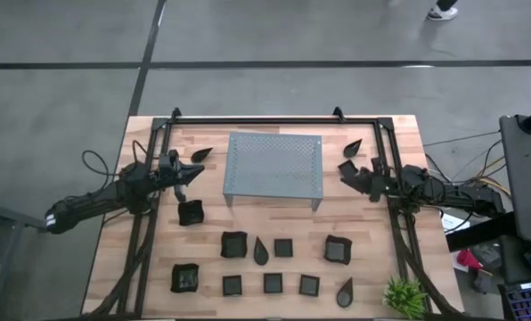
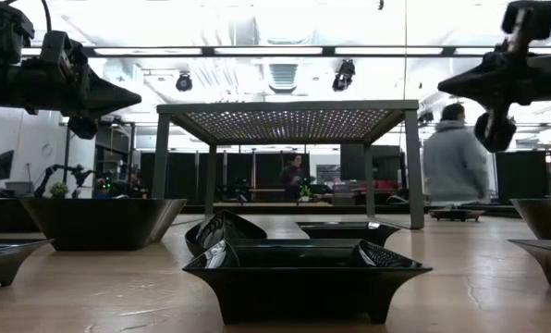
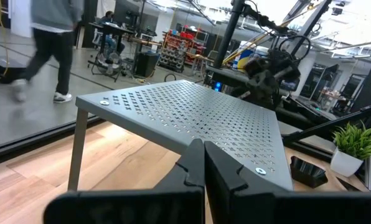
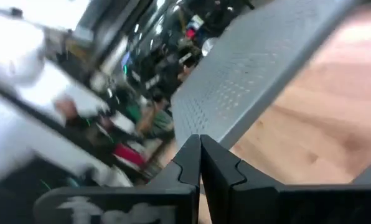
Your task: Pick & Place Mini shaped plates
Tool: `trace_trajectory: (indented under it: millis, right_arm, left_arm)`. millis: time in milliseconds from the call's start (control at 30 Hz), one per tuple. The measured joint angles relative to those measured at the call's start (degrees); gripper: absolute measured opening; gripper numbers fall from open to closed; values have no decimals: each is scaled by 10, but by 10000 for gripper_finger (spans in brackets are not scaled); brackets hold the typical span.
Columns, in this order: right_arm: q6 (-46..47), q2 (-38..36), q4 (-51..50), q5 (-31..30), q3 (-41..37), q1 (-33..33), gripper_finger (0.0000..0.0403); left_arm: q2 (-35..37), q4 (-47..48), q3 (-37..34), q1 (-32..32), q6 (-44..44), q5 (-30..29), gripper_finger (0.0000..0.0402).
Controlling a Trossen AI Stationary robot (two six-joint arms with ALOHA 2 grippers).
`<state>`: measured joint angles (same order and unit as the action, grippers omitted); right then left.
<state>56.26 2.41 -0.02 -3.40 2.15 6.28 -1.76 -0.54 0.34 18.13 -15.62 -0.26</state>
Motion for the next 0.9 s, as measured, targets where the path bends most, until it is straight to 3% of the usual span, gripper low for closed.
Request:
trace_trajectory:
  millis: [133, 200, 500, 700, 800, 900]
  right_arm:
    - [151, 1, 14, -70, 0, 0, 8]
    - [173, 1, 25, -62, 0, 0, 8]
    - [341, 24, 7, 166, 42, -31, 8]
    - [428, 88, -228, 252, 137, -77, 8]
    - [465, 136, -372, 290, 193, -107, 8]
    - [478, 188, -423, 304, 234, -140, 8]
  left_arm:
    - [0, -1, 0, 0, 0, 0, 0]
    - [0, -1, 0, 0, 0, 0, 0]
    - [0, -8, 0, 0, 22, -1, 0]
    - [0, -10, 0, 0, 1, -1, 0]
    - [0, -22, 0, 0, -59, -1, 0]
    - [0, -26, 0, 0, -152, -1, 0]
